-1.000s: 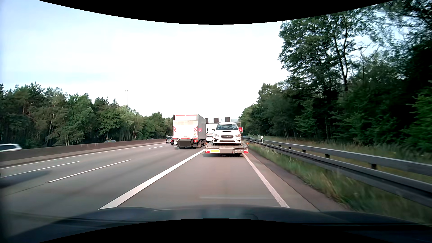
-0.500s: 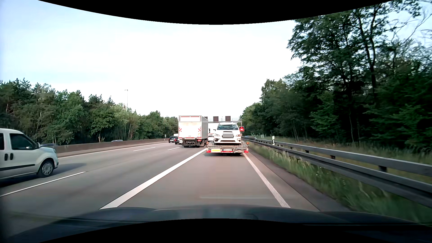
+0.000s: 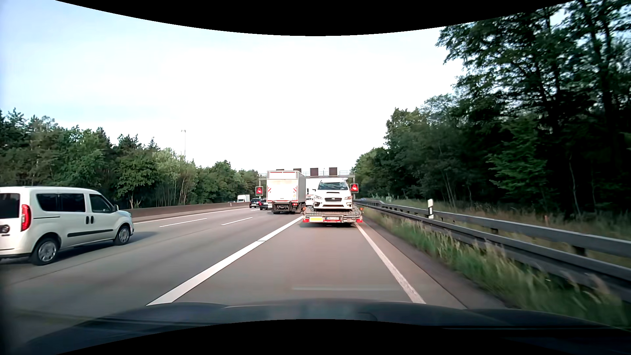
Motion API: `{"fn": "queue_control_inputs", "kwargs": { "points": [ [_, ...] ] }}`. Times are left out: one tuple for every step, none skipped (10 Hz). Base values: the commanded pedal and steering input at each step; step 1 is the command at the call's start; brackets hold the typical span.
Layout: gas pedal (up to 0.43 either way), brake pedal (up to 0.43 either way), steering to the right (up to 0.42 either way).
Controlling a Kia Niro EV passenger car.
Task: Follow the waypoints while adhering to traffic rules and regulations
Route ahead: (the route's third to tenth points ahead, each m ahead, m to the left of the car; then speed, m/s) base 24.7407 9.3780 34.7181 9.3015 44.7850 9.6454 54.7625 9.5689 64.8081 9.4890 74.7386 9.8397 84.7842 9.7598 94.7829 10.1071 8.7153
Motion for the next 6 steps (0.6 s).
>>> {"fn": "queue_control_inputs", "kwargs": {
  "points": [
    [0.067, 0.0, -0.005],
    [0.079, 0.0, -0.005],
    [0.079, 0.0, -0.005],
    [0.079, 0.0, -0.005],
    [0.079, 0.0, -0.005],
    [0.079, 0.0, -0.005]
  ]
}}
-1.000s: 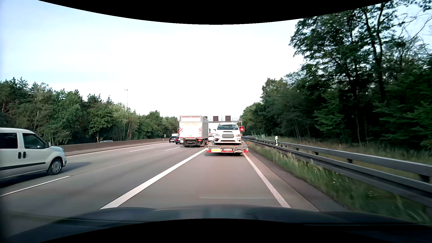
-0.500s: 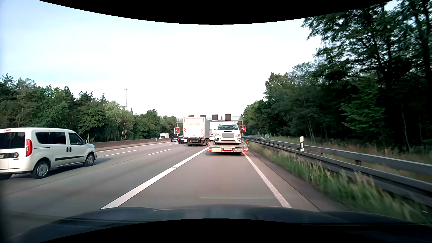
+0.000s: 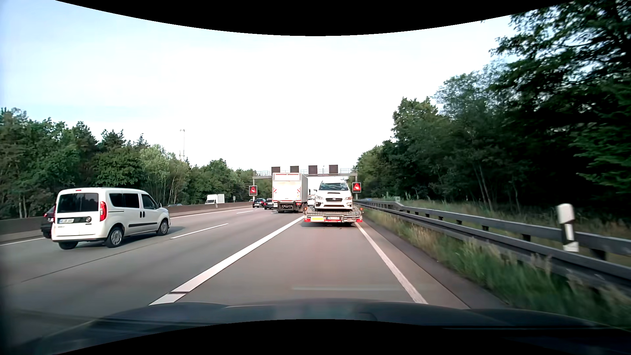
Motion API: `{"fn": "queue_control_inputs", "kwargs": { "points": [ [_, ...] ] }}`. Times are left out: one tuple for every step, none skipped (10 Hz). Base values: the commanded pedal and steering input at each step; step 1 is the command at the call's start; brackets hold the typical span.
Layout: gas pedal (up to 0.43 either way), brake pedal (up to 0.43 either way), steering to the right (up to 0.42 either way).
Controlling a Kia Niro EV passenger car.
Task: Follow the waypoints while adhering to traffic rules and regulations
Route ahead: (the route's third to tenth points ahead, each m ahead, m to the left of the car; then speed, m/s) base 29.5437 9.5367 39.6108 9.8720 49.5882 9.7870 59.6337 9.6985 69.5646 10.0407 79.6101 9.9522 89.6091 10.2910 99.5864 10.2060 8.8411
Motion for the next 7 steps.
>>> {"fn": "queue_control_inputs", "kwargs": {
  "points": [
    [0.079, 0.0, -0.005],
    [0.079, 0.0, -0.005],
    [0.098, 0.0, -0.005],
    [0.098, 0.0, -0.005],
    [0.11, 0.0, -0.005],
    [0.11, 0.0, -0.005],
    [0.11, 0.0, -0.004]
  ]
}}
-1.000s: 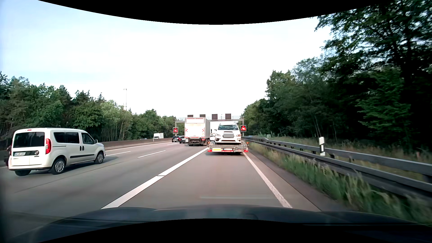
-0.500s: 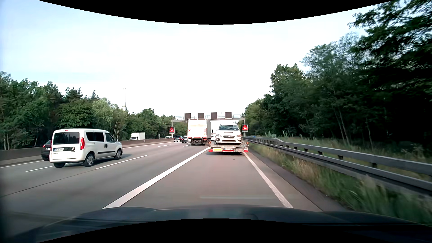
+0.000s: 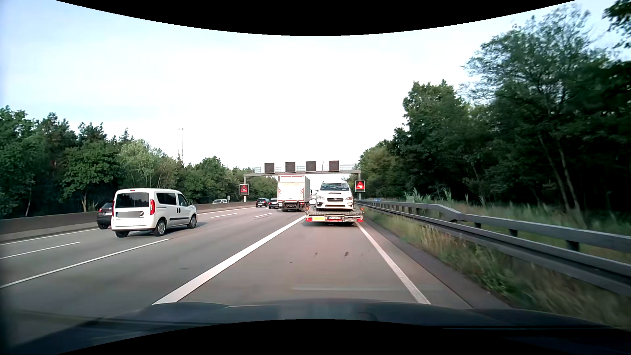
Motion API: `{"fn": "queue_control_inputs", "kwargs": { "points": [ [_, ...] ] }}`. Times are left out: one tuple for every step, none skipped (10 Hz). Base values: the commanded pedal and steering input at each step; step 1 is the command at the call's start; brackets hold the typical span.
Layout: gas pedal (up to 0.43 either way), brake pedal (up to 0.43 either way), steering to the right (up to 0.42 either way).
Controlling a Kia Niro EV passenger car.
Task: Follow the waypoints while adhering to traffic rules and regulations
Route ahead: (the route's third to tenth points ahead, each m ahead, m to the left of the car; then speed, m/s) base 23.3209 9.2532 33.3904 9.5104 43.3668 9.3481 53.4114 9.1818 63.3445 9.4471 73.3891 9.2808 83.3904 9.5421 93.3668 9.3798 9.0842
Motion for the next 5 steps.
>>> {"fn": "queue_control_inputs", "kwargs": {
  "points": [
    [0.11, 0.0, -0.004],
    [0.11, 0.0, -0.004],
    [0.11, 0.0, -0.004],
    [0.11, 0.0, -0.004],
    [0.11, 0.0, -0.004]
  ]
}}
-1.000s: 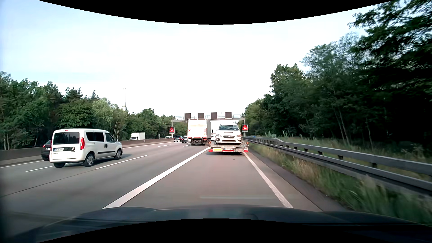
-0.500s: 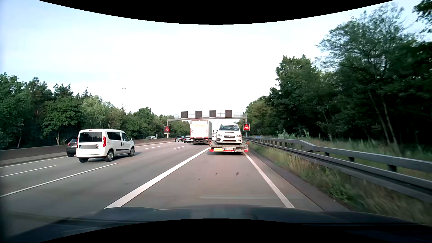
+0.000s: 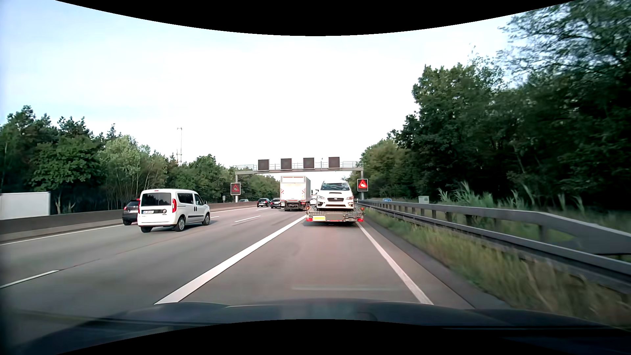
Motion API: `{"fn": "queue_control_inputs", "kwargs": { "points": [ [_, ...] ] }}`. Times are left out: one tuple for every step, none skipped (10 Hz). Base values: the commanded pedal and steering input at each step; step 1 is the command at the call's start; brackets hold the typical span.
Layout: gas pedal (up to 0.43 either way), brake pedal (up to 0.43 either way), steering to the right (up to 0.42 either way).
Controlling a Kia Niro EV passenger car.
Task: Follow the waypoints while adhering to traffic rules and regulations
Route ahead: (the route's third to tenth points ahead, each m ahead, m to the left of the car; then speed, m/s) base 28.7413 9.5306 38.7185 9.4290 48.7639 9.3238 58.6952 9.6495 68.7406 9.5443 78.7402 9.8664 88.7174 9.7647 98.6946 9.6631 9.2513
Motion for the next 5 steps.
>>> {"fn": "queue_control_inputs", "kwargs": {
  "points": [
    [0.11, 0.0, -0.004],
    [0.11, 0.0, -0.005],
    [0.11, 0.0, -0.004],
    [0.11, 0.0, -0.004],
    [0.087, 0.0, -0.004]
  ]
}}
